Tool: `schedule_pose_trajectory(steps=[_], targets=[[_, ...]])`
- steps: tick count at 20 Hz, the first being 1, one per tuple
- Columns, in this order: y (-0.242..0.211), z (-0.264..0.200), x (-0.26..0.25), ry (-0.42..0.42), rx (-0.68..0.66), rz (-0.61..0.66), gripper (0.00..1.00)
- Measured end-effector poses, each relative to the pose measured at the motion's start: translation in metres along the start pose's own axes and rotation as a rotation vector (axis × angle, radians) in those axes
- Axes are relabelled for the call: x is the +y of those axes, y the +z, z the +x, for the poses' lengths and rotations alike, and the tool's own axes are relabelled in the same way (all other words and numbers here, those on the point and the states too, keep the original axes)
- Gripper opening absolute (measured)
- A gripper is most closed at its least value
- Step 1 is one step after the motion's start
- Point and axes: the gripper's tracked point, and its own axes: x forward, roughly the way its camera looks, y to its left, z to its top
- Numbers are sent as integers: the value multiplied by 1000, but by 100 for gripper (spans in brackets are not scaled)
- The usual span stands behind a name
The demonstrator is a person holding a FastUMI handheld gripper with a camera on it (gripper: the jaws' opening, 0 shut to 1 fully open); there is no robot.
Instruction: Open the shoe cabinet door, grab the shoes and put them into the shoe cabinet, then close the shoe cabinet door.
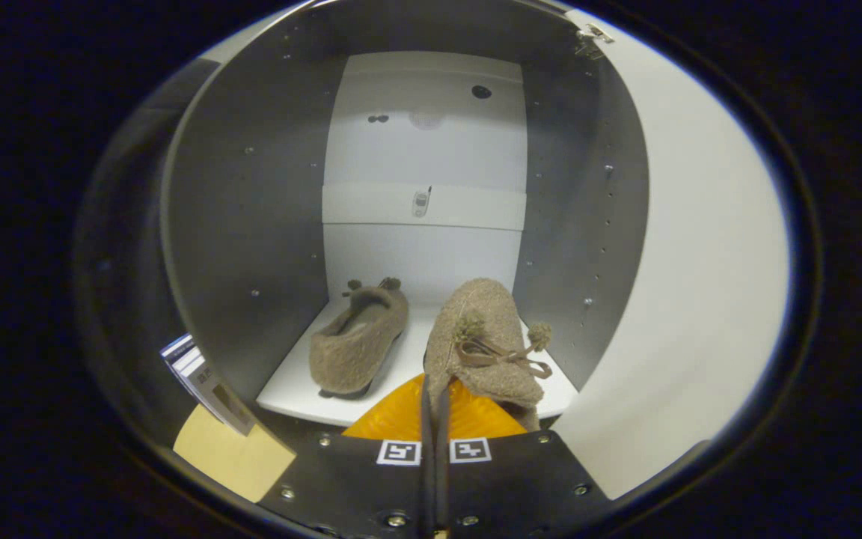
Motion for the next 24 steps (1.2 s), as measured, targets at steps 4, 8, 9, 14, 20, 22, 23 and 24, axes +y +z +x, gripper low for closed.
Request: schedule_pose_trajectory(steps=[4,8,9,14,20,22,23,24], targets=[[11,52,-6,16,1,-20,0],[15,94,-9,32,3,-10,0],[13,102,-9,33,12,-9,0],[11,129,-6,42,25,-18,0],[4,150,-8,33,108,-23,0],[5,149,-10,24,114,-20,2],[6,148,-9,25,110,-18,6],[6,144,-8,28,116,-20,6]])
